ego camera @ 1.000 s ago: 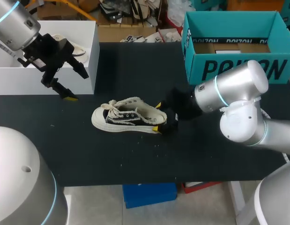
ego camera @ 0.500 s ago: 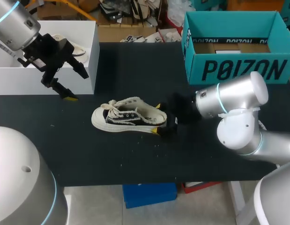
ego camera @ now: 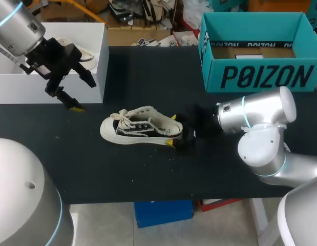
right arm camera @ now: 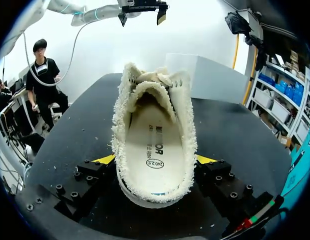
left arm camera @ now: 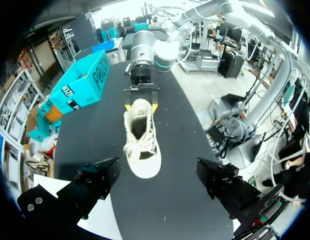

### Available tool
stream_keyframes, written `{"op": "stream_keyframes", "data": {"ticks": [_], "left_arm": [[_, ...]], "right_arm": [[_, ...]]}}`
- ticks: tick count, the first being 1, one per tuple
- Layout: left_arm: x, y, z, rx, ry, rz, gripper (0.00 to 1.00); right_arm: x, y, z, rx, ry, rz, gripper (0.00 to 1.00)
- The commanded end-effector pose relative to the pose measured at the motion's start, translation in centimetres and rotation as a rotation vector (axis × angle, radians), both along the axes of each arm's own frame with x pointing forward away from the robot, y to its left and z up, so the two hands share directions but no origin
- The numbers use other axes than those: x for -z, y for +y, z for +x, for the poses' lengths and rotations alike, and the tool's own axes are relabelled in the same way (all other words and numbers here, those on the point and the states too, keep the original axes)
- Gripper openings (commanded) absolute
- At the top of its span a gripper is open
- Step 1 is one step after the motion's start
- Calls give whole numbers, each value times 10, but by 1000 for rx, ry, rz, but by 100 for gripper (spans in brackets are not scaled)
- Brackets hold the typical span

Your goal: Take the shoe out of the shoebox, open the shoe tongue, remove and reinsert the insole, then place the shoe into the shoebox

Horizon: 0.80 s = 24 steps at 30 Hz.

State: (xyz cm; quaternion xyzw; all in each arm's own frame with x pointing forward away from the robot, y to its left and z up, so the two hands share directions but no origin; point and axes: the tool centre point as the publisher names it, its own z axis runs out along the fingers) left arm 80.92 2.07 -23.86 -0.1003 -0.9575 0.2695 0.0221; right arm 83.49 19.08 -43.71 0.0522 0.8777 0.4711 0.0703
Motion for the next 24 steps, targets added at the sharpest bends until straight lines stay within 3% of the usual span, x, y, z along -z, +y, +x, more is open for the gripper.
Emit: {"op": "stream_keyframes", "data": {"ticks": [1,7,24], "left_arm": [[-1,-15,-9,-104,44,117,100],[1,-18,-21,-262,165,228,100],[1,-18,-21,-262,165,228,100]], "right_arm": [[5,-1,-1,2,0,-2,0],[5,-1,-1,2,0,-2,0],[5,-1,-1,2,0,-2,0]]}}
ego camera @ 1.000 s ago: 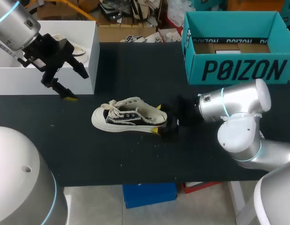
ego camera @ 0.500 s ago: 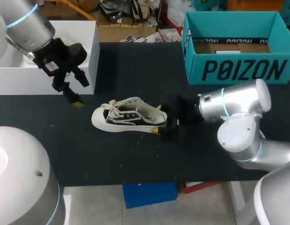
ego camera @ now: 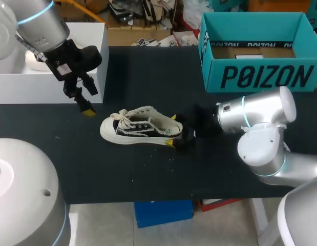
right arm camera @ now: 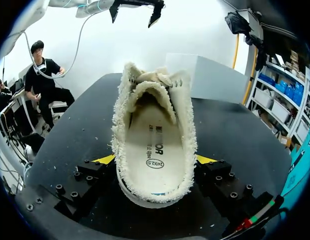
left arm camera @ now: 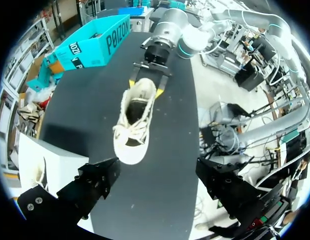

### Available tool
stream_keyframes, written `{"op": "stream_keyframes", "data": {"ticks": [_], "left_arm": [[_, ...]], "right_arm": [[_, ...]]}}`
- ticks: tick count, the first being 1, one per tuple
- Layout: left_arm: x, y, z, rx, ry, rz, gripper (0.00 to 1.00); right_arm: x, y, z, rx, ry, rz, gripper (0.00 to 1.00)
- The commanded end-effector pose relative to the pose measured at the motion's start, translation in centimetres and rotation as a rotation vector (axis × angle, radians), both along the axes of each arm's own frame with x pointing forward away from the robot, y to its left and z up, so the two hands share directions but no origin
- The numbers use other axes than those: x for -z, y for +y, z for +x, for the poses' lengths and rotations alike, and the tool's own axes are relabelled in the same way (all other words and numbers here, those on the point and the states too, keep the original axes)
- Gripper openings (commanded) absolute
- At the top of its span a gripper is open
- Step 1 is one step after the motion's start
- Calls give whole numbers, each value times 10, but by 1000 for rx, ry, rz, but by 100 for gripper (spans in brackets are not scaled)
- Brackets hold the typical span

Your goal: Take the shoe out of the shoebox, open the shoe tongue, remove and reinsert the insole, then place the shoe into the shoebox

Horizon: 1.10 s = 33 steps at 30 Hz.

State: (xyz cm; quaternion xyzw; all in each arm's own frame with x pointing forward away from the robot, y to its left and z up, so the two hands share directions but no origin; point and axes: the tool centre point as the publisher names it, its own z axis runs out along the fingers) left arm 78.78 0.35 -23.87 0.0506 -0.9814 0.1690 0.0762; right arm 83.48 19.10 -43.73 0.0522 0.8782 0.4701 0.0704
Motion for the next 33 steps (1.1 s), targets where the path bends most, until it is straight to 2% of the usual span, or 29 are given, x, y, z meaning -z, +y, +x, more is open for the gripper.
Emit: {"op": "stream_keyframes", "data": {"ticks": [1,4,7,8,9,10,25,28,33], "left_arm": [[3,-4,4,-92,-17,12,100],[9,-16,6,-329,50,-16,100],[20,-28,3,-554,104,36,100],[20,-32,4,-667,157,30,100],[19,-34,5,-706,175,22,100],[15,-38,4,-730,191,-15,100],[15,-38,4,-730,191,-15,100],[25,-51,8,-838,108,64,100],[36,-79,10,-921,8,205,100]], "right_arm": [[5,-1,-1,2,0,0,0],[5,-1,-1,2,0,0,0],[5,-1,-1,2,0,0,0],[5,-1,-1,2,0,0,0],[5,-1,-1,2,0,0,0],[5,-1,-1,2,0,0,0],[5,-1,-1,2,0,0,0],[5,-1,-1,2,0,0,0],[5,-1,-1,2,0,0,0]]}}
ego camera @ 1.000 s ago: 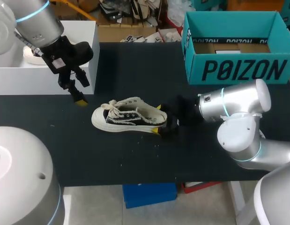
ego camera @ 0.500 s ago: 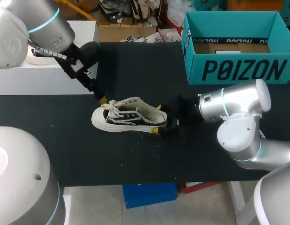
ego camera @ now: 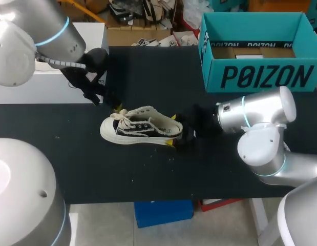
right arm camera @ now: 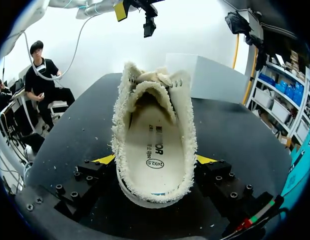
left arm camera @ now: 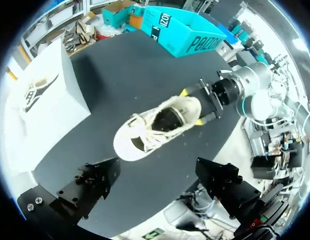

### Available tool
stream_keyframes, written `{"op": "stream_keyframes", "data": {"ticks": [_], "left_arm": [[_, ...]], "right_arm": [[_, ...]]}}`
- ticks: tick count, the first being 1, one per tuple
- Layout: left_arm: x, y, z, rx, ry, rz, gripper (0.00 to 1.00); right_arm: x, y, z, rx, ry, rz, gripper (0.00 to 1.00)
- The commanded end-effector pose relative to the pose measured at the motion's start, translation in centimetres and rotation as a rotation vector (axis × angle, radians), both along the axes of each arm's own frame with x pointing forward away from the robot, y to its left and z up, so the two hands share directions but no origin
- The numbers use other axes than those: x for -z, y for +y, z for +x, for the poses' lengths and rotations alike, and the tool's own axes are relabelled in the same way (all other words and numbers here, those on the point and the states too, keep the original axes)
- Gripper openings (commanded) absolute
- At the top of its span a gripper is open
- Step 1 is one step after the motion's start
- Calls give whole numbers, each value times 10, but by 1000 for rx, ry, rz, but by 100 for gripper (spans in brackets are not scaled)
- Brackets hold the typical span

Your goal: Take the shoe out of the shoebox, open the shoe tongue, remove and reinsert the insole, then place the shoe into the shoebox

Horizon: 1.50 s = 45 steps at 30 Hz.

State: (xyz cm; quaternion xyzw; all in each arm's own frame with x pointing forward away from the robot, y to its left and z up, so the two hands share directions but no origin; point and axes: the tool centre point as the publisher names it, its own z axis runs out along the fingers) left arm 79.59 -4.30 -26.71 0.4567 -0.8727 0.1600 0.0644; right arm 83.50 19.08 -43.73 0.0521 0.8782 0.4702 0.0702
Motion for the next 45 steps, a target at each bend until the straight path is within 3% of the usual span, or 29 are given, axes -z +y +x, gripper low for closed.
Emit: {"op": "stream_keyframes", "data": {"ticks": [1,6,10,19,34,45], "left_arm": [[10,-37,3,-84,-67,227,100],[19,-52,8,-121,-99,361,100],[23,-58,14,-181,-99,390,100],[36,-69,28,-352,-53,341,100],[36,-69,28,-352,-53,341,100],[43,-81,31,-355,-77,410,100]], "right_arm": [[5,-1,-1,2,0,0,0],[5,-1,-1,2,0,0,0],[5,-1,-1,2,0,0,0],[5,-1,-1,2,0,0,0],[5,-1,-1,2,0,0,0],[5,-1,-1,2,0,0,0]]}}
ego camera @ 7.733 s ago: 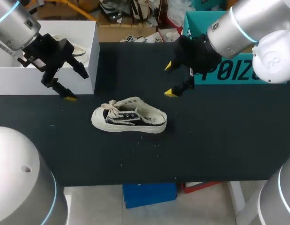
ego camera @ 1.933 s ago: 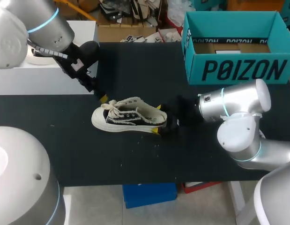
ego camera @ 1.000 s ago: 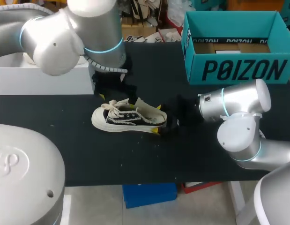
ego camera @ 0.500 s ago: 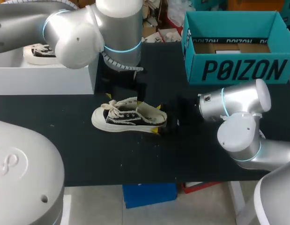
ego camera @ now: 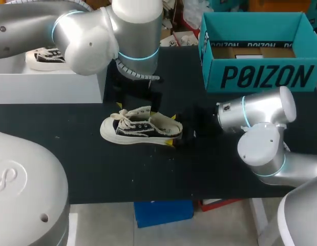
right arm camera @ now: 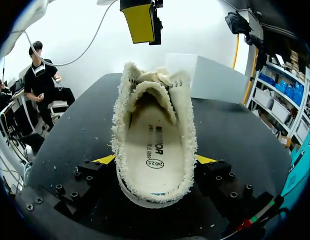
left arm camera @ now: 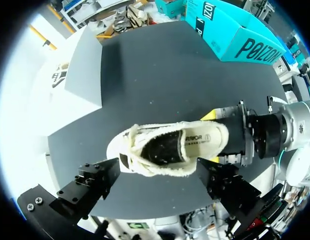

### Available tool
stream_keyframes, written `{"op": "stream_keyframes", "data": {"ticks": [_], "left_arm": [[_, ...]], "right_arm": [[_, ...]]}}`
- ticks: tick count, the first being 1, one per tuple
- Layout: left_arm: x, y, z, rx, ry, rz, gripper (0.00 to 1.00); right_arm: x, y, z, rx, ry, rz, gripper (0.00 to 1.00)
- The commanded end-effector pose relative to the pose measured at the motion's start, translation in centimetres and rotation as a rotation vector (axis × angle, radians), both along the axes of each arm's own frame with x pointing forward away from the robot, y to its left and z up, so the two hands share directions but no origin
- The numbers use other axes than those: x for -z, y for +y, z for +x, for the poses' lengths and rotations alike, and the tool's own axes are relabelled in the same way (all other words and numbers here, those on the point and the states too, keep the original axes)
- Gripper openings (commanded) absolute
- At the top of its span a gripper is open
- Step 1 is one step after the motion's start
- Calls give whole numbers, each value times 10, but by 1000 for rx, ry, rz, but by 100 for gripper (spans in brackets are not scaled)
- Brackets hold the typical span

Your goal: Take the shoe out of the shoebox, open the shoe tongue, remove and reinsert the insole, then place the shoe into the shoebox

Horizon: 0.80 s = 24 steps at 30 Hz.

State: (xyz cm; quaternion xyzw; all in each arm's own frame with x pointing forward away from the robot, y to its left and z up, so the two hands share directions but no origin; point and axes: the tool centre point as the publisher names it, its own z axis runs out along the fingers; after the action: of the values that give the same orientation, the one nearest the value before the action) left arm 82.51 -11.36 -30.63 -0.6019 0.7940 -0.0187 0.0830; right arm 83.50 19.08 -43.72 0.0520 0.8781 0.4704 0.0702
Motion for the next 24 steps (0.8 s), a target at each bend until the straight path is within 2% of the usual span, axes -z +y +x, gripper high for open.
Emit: {"op": "stream_keyframes", "data": {"ticks": [1,16,24], "left_arm": [[5,-11,2,2,0,33,100],[36,-14,8,3,34,115,100],[50,-13,6,14,58,195,100]], "right_arm": [[5,-1,-1,2,0,0,0],[5,-1,-1,2,0,0,0],[5,-1,-1,2,0,0,0]]}}
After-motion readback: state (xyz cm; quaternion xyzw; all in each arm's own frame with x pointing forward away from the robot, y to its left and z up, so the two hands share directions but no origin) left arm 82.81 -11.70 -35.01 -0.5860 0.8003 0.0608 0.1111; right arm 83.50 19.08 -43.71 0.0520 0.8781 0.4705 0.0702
